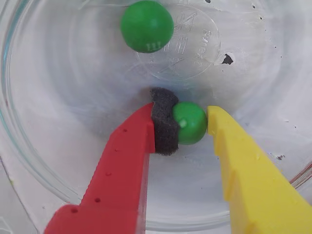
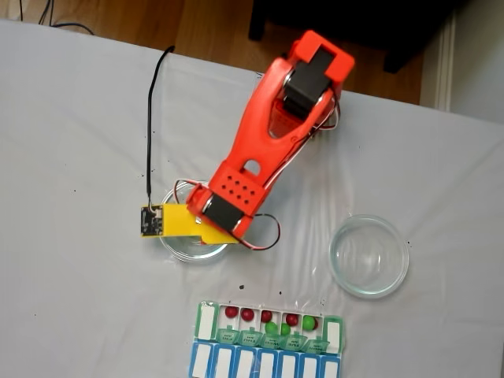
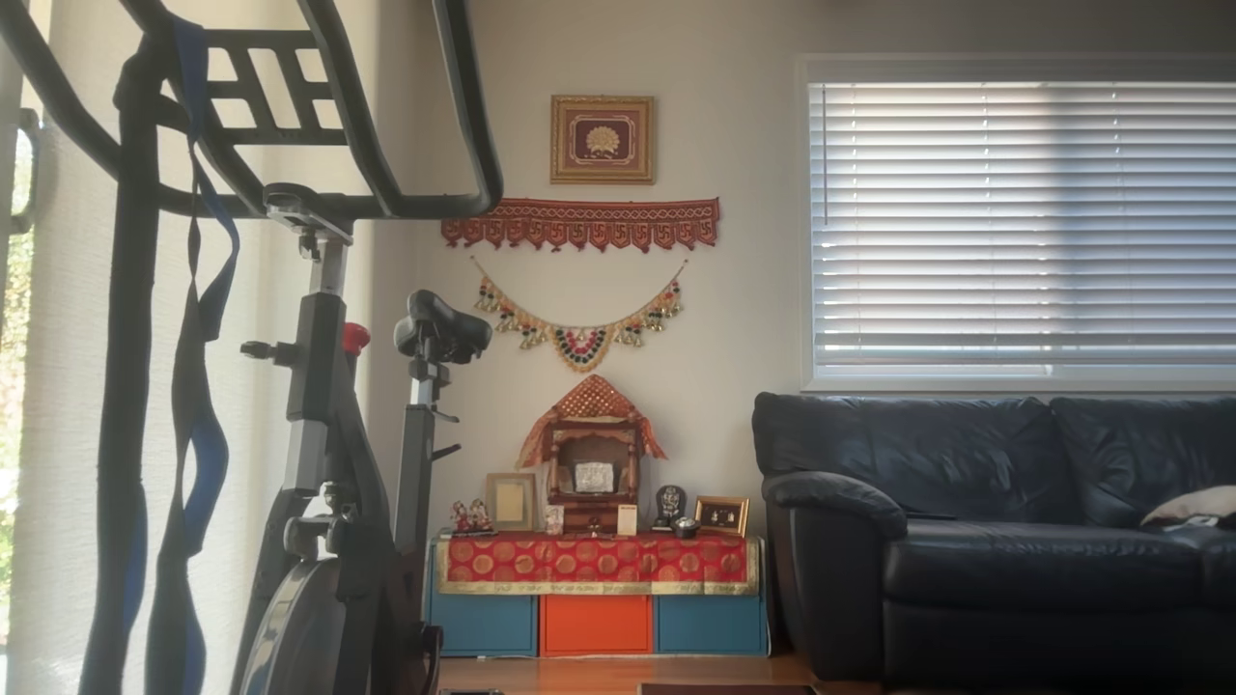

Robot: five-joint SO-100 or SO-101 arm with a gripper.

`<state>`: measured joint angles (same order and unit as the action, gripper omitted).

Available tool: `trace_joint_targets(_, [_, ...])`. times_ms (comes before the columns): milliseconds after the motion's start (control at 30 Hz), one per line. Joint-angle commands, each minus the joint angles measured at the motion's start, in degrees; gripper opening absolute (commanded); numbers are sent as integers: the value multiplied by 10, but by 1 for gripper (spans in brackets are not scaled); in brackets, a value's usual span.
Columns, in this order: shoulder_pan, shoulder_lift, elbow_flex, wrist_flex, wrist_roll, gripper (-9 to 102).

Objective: Sort medicines into box.

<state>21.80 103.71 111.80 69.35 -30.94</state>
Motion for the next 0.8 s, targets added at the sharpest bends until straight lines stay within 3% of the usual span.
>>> trace_joint_targets(0, [22, 97, -7, -42, 17, 1])
trace_joint_targets(400, [52, 186, -47, -61, 13, 1])
trace_joint_targets(767, [-89, 181, -130, -7, 62, 1])
